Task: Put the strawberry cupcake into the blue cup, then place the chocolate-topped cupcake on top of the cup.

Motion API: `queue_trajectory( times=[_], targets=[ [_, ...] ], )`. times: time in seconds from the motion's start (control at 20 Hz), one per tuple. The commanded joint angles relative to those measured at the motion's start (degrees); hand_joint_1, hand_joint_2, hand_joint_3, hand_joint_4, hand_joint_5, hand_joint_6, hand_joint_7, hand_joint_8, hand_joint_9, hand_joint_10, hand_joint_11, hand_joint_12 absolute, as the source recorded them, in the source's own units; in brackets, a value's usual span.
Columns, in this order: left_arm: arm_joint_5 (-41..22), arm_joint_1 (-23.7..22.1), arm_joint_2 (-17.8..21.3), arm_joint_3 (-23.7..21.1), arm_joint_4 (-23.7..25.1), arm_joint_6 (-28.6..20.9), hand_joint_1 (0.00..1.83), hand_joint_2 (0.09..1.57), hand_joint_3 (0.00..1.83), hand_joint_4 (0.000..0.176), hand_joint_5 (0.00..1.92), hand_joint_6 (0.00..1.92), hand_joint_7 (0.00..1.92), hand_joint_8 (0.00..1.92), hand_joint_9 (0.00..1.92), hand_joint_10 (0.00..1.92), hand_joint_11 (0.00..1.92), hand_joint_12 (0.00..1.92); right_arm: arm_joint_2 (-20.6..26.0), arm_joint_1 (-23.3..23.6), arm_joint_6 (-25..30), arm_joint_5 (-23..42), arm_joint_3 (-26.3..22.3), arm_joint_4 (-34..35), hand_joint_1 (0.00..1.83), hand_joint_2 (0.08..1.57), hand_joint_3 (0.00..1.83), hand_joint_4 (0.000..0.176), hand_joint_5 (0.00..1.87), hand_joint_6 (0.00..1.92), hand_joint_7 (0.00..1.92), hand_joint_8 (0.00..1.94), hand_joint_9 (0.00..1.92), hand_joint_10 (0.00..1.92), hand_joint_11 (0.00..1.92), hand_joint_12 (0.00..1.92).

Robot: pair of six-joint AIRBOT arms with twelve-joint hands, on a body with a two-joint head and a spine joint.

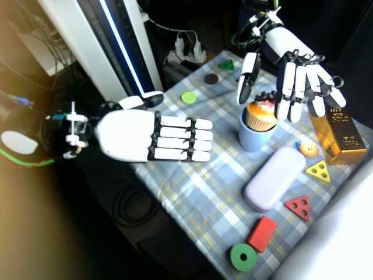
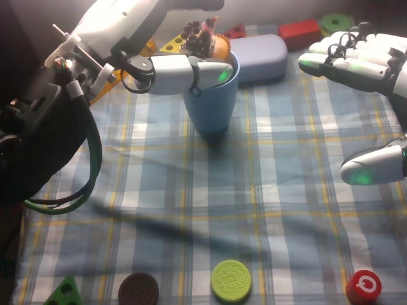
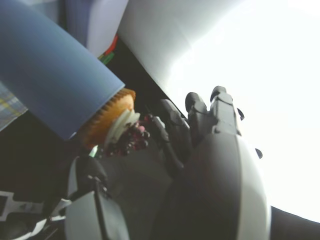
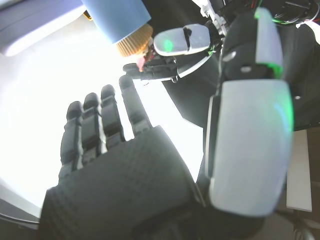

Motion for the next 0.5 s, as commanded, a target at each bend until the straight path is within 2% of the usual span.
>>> queue_trajectory(
  times=[0.0,0.05,0.1,0.15,0.2,0.25,0.3,0.45],
  targets=[
    [-6.87,-0.80,-0.08,0.15,1.37,-0.37,0.56,0.94,0.01,0.054,0.58,0.00,0.47,0.00,0.27,0.00,0.00,0.00,0.15,0.48,0.52,6.85,-0.07,1.79,0.05,0.84,0.00,0.000,0.00,0.00,0.00,0.00,0.00,0.00,0.00,0.00],
    [-6.87,-0.80,-0.08,0.15,1.37,-0.37,0.44,0.93,0.00,0.057,0.36,0.00,0.34,0.00,0.21,0.00,0.00,0.00,0.15,0.48,0.52,6.85,-0.07,1.79,0.06,0.84,0.00,0.000,0.00,0.00,0.00,0.00,0.00,0.00,0.00,0.00],
    [-6.82,-0.75,-0.08,0.17,1.31,-0.38,0.45,0.82,0.00,0.142,0.17,0.00,0.19,0.00,0.10,0.00,0.00,0.00,0.15,0.44,0.56,6.86,-0.09,1.79,0.04,0.84,0.00,0.000,0.00,0.00,0.00,0.00,0.00,0.00,0.00,0.00],
    [-6.82,-0.74,-0.08,0.17,1.30,-0.38,0.45,0.82,0.00,0.142,0.17,0.00,0.19,0.00,0.10,0.00,0.00,0.00,0.14,0.42,0.57,6.86,-0.09,1.79,0.04,0.84,0.00,0.000,0.00,0.00,0.00,0.00,0.00,0.00,0.00,0.00],
    [-6.81,-0.73,-0.08,0.18,1.29,-0.38,0.51,0.83,0.00,0.168,0.05,0.00,0.05,0.00,0.02,0.00,0.00,0.00,0.14,0.38,0.57,6.86,-0.08,1.79,0.02,0.85,0.00,0.000,0.00,0.00,0.00,0.00,0.00,0.00,0.00,0.00],
    [-6.79,-0.74,-0.06,0.18,1.29,-0.38,0.54,0.85,0.00,0.174,0.01,0.00,0.01,0.00,0.00,0.00,0.00,0.00,0.14,0.35,0.57,6.86,-0.08,1.79,0.04,0.84,0.00,0.000,0.00,0.00,0.00,0.00,0.00,0.00,0.00,0.00],
    [-6.79,-0.74,-0.06,0.18,1.29,-0.38,0.61,0.85,0.00,0.176,0.00,0.00,0.00,0.00,0.00,0.00,0.00,0.00,0.14,0.35,0.57,6.86,-0.08,1.79,0.05,0.84,0.00,0.000,0.00,0.00,0.00,0.00,0.00,0.00,0.00,0.00],
    [-7.38,-0.94,2.76,-1.49,1.72,-0.35,0.57,0.77,0.00,0.176,0.00,0.00,0.00,0.00,0.00,0.00,0.00,0.00,0.26,0.00,0.28,6.99,0.15,3.02,0.10,0.83,0.00,0.000,0.00,0.00,0.00,0.00,0.00,0.00,0.00,0.00]
  ],
)
